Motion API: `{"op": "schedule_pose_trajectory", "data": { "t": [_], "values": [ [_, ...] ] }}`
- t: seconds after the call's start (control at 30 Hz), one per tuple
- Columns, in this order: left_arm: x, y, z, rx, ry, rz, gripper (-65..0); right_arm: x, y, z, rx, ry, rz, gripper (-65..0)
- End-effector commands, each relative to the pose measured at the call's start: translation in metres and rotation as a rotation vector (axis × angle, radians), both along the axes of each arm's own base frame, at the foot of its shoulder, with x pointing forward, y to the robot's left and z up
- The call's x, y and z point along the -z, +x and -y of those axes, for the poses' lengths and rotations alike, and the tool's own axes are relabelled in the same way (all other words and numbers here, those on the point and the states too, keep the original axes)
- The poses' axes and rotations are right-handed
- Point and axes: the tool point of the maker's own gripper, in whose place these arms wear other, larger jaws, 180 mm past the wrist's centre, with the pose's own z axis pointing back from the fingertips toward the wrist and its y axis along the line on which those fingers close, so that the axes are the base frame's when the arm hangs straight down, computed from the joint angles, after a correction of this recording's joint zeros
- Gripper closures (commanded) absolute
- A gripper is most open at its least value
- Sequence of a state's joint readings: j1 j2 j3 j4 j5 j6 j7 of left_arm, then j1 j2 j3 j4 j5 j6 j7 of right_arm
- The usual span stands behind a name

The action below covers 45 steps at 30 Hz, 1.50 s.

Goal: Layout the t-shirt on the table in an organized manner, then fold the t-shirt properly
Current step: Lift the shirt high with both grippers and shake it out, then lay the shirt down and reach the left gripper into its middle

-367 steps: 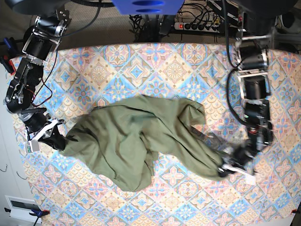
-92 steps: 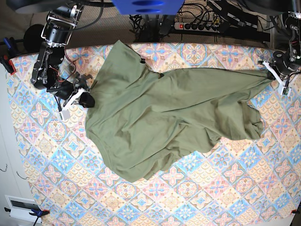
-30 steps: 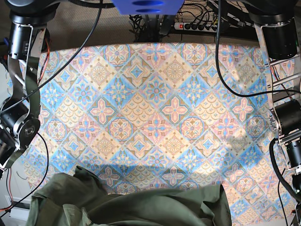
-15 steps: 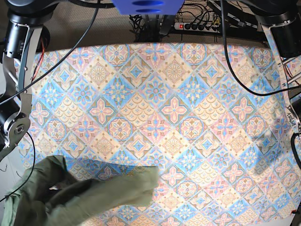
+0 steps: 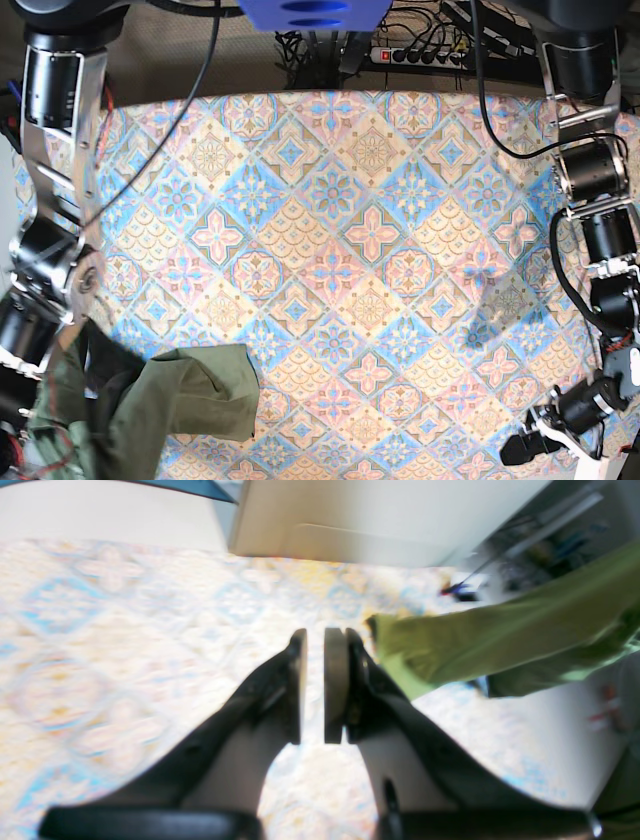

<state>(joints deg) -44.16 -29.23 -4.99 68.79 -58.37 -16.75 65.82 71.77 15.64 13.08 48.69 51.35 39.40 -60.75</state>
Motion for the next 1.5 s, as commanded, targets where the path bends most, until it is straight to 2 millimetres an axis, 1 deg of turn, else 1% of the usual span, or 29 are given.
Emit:
{"op": "schedule_pose_trajectory", "data": {
  "t": [0.0, 0.1, 0.17, 0.27, 0.3, 0.33, 0.43, 0.47, 0.5, 0.53, 0.6, 0.7, 0.77, 0.87, 0.9, 0.93, 0.97, 1.0, 1.03, 1.1, 1.17, 1.27, 1.3, 1.33, 1.4, 1.47],
  "values": [
    [-0.011, -0.002, -0.013, -0.029, -0.008, 0.039, -5.2, -0.039, -0.009, -0.012, -0.031, 0.019, 0.101, -1.1],
    [0.013, -0.009, -0.019, -0.046, -0.025, -0.005, -5.2, -0.037, -0.013, -0.071, -0.139, -0.032, 0.100, -1.1],
    [0.024, -0.012, -0.023, -0.064, -0.038, -0.013, -5.2, -0.035, -0.016, -0.104, -0.197, -0.048, 0.100, -1.1],
    [0.039, -0.016, -0.026, -0.087, -0.051, -0.020, -5.2, -0.049, -0.030, -0.148, -0.273, -0.057, 0.153, -1.1],
    [0.043, -0.017, -0.028, -0.094, -0.051, -0.020, -5.2, -0.056, -0.036, -0.159, -0.292, -0.056, 0.173, -1.1],
    [0.046, -0.018, -0.028, -0.098, -0.053, -0.023, -5.2, -0.058, -0.038, -0.164, -0.303, -0.057, 0.178, -1.1],
    [0.050, -0.019, -0.029, -0.104, -0.056, -0.025, -5.2, -0.058, -0.039, -0.163, -0.304, -0.062, 0.178, -1.1],
    [0.050, -0.019, -0.029, -0.103, -0.057, -0.025, -5.2, -0.059, -0.039, -0.158, -0.295, -0.047, 0.180, -1.1],
    [0.050, -0.019, -0.028, -0.103, -0.059, -0.026, -5.2, -0.060, -0.036, -0.147, -0.276, -0.032, 0.179, -1.1],
    [0.055, -0.021, -0.029, -0.104, -0.057, -0.036, -5.2, -0.061, -0.033, -0.127, -0.242, -0.015, 0.177, -1.1],
    [0.056, -0.021, -0.029, -0.107, -0.059, -0.035, -5.2, -0.061, -0.028, -0.095, -0.185, 0.006, 0.170, -1.1],
    [0.056, -0.019, -0.028, -0.115, -0.067, -0.020, -5.2, -0.065, -0.028, -0.026, -0.058, 0.018, 0.181, -1.1],
    [0.062, -0.016, -0.012, -0.098, -0.097, -0.023, -5.2, -0.063, -0.032, 0.005, -0.007, 0.025, 0.181, -1.1],
    [0.072, -0.011, 0.012, -0.079, -0.094, -0.037, -5.2, -0.017, -0.034, 0.041, 0.031, 0.046, 0.105, -1.1],
    [0.078, -0.008, 0.025, -0.069, -0.089, -0.046, -5.2, 0.004, -0.035, 0.051, 0.043, 0.050, 0.069, -1.1],
    [0.083, -0.007, 0.034, -0.064, -0.082, -0.054, -5.2, 0.024, -0.036, 0.057, 0.049, 0.055, 0.031, -1.1],
    [0.089, -0.006, 0.048, -0.053, -0.078, -0.064, -5.2, 0.049, -0.037, 0.062, 0.053, 0.058, -0.013, -1.1],
    [0.093, -0.004, 0.062, -0.043, -0.076, -0.068, -5.2, 0.072, -0.040, 0.064, 0.051, 0.066, -0.056, -1.1],
    [0.096, -0.002, 0.072, -0.041, -0.071, -0.067, -5.2, 0.092, -0.043, 0.065, 0.046, 0.066, -0.093, -1.1],
    [0.103, 0.001, 0.094, -0.036, -0.066, -0.066, -5.2, 0.126, -0.053, 0.061, 0.035, 0.047, -0.153, -1.1],
    [0.115, 0.002, 0.119, -0.023, -0.069, -0.084, -5.2, 0.160, -0.067, 0.059, 0.042, 0.011, -0.201, -1.1],
    [0.134, 0.005, 0.144, -0.021, -0.072, -0.118, -5.2, 0.202, -0.087, 0.056, 0.048, -0.031, -0.267, -1.1],
    [0.140, 0.006, 0.152, -0.023, -0.080, -0.124, -5.2, 0.212, -0.093, 0.056, 0.049, -0.040, -0.284, -1.1],
    [0.146, 0.006, 0.161, -0.024, -0.089, -0.134, -5.2, 0.226, -0.101, 0.056, 0.052, -0.046, -0.310, -1.1],
    [0.154, 0.011, 0.178, -0.023, -0.107, -0.143, -5.2, 0.245, -0.115, 0.067, 0.082, -0.034, -0.343, -1.1],
    [0.167, 0.011, 0.197, -0.018, -0.121, -0.167, -5.2, 0.257, -0.125, 0.075, 0.105, -0.029, -0.367, -1.1]
  ]
}}
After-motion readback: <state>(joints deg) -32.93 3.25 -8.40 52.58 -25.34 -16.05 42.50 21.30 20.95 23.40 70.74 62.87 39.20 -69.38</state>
